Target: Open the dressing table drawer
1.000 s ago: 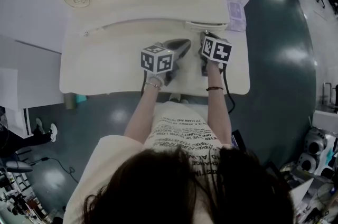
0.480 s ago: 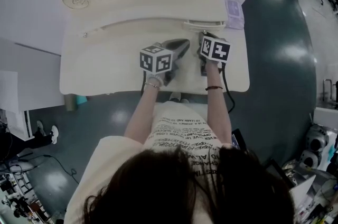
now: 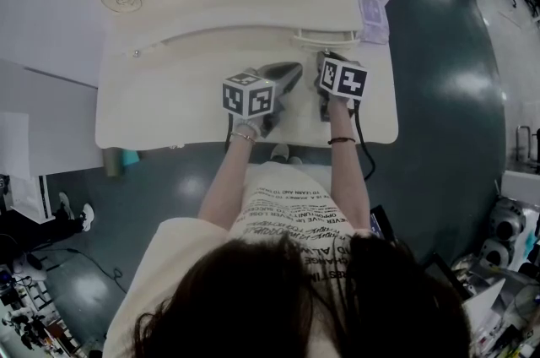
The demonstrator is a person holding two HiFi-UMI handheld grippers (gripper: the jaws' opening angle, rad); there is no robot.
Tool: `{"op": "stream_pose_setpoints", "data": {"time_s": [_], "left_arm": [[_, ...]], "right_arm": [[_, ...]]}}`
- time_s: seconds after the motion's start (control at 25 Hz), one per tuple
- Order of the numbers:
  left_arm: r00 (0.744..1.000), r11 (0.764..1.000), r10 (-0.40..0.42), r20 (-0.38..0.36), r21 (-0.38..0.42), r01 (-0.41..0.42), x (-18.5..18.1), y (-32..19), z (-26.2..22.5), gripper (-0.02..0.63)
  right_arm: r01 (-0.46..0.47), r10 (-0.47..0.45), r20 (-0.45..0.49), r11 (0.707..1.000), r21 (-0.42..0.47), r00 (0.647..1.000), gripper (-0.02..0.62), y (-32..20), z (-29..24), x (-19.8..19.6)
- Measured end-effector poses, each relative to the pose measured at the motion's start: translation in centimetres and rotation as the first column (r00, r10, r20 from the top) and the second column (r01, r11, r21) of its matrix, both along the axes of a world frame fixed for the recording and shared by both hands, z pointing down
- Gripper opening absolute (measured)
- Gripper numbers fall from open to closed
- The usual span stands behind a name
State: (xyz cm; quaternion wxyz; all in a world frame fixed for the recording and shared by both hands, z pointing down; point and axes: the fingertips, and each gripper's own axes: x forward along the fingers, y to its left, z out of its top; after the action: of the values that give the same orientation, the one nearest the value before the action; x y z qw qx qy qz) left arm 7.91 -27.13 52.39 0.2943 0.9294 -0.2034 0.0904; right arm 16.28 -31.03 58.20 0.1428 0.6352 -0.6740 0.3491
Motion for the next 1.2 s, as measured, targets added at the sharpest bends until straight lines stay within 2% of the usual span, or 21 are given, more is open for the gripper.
{"op": "stream_pose_setpoints", "data": {"time_s": [1.2], "left_arm": [[1.0, 1.0, -0.006, 0.003, 0.002, 0.006, -0.5, 2.1, -0.1, 0.0]], "right_arm": [[-0.003, 0.003, 0.008, 1.0, -0.001, 1.0, 0.101, 2.1, -0.1, -0.4]]}}
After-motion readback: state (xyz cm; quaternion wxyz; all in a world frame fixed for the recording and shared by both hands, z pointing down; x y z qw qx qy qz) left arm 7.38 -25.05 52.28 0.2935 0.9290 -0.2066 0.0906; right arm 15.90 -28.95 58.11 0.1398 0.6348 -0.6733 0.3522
